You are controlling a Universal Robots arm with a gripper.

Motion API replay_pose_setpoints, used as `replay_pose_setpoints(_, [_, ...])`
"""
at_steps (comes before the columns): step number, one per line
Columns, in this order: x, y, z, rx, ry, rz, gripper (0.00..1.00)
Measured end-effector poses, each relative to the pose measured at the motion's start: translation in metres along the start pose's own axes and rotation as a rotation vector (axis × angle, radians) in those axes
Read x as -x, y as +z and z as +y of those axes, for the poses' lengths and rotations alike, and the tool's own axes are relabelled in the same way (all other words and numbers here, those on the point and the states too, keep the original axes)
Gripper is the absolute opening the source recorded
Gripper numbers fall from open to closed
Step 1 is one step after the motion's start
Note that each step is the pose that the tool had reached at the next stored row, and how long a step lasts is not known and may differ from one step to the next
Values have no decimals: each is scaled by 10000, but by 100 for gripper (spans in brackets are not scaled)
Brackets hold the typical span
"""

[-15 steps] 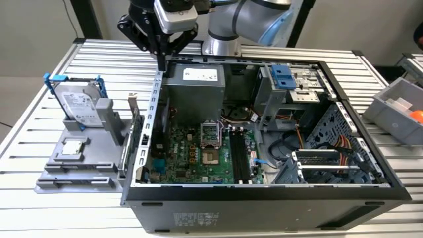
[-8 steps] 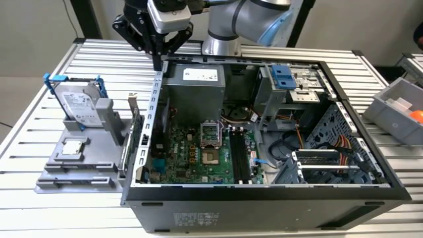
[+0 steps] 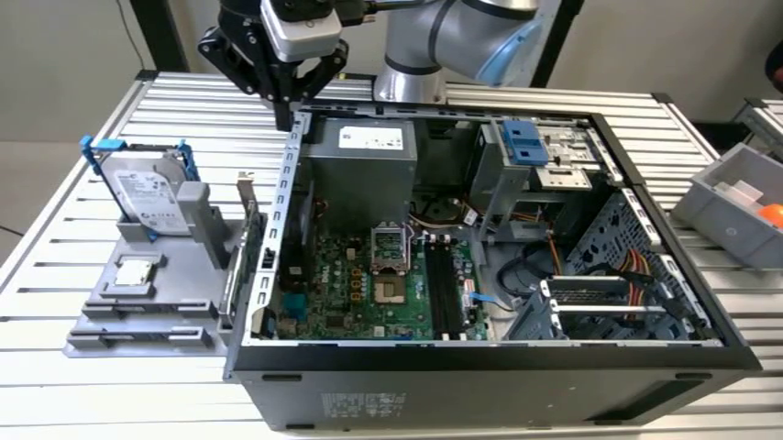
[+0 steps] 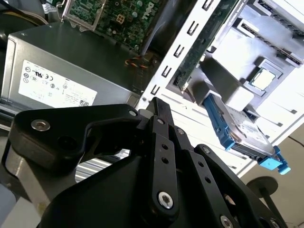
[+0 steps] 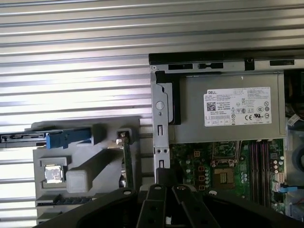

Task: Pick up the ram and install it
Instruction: 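Reach for the ram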

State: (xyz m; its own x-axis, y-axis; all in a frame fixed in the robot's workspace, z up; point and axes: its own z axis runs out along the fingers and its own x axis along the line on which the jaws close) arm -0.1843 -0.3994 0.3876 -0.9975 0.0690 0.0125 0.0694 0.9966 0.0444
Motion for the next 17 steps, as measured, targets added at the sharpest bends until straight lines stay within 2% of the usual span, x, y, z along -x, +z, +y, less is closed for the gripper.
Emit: replay_pose_setpoints(17, [-234,13,-18,0,-43,1,0])
